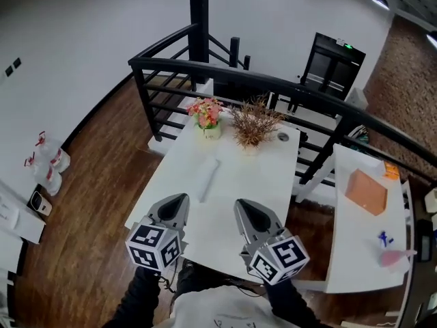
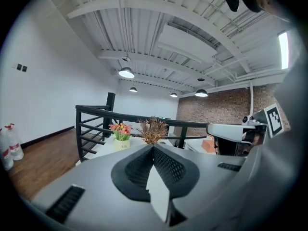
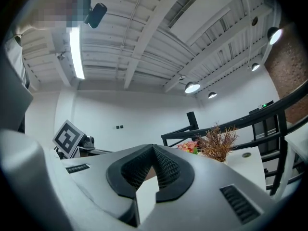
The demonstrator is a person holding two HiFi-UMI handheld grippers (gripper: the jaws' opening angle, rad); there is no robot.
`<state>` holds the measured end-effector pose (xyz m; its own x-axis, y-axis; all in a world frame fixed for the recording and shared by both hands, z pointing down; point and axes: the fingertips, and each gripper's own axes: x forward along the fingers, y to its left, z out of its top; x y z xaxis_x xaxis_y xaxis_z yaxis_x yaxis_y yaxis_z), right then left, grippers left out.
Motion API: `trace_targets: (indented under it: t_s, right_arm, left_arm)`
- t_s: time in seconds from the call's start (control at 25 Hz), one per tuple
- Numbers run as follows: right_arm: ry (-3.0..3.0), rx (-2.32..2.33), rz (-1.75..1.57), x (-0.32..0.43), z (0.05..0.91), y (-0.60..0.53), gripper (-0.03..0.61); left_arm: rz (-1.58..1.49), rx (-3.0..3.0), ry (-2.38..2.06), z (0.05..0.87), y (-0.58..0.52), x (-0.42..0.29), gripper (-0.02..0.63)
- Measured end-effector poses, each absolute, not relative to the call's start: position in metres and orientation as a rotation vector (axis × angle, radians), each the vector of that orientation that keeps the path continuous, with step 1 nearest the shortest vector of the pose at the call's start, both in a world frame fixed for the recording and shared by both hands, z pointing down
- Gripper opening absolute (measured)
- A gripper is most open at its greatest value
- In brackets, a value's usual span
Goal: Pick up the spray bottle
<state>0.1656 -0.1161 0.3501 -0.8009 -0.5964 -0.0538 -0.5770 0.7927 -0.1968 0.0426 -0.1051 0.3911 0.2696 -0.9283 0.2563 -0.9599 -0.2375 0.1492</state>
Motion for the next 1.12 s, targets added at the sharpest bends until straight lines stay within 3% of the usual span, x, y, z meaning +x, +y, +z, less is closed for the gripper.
trace_targets:
  t_s: [0.4, 0.68, 0.96, 1.12]
  right_arm:
    - [2.801, -1.351, -0.310, 0.055, 0.394, -0.207, -0.020]
    - [2.763, -1.531, -0.392, 0.012, 0.433, -0.258, -0.020]
    - [2.802, -1.514, -0.453, 0.008, 0.449, -0.280, -0.020]
    - [2.809, -1.507, -0.465, 0.018, 0.453, -0.293, -0.020]
  left_arm:
    - [0.314, 2.355, -1.425, 0.462, -0.249, -0.058, -0.009]
    - [0.374, 2.327, -1.305, 0.526, -0.330, -0.086, 0.020]
    - [0.445, 2.158, -1.233, 0.582, -0.379, -0.072, 0.245]
    - [0.498, 2.036, -1.207, 0.612, -0.403, -0.068, 0.264]
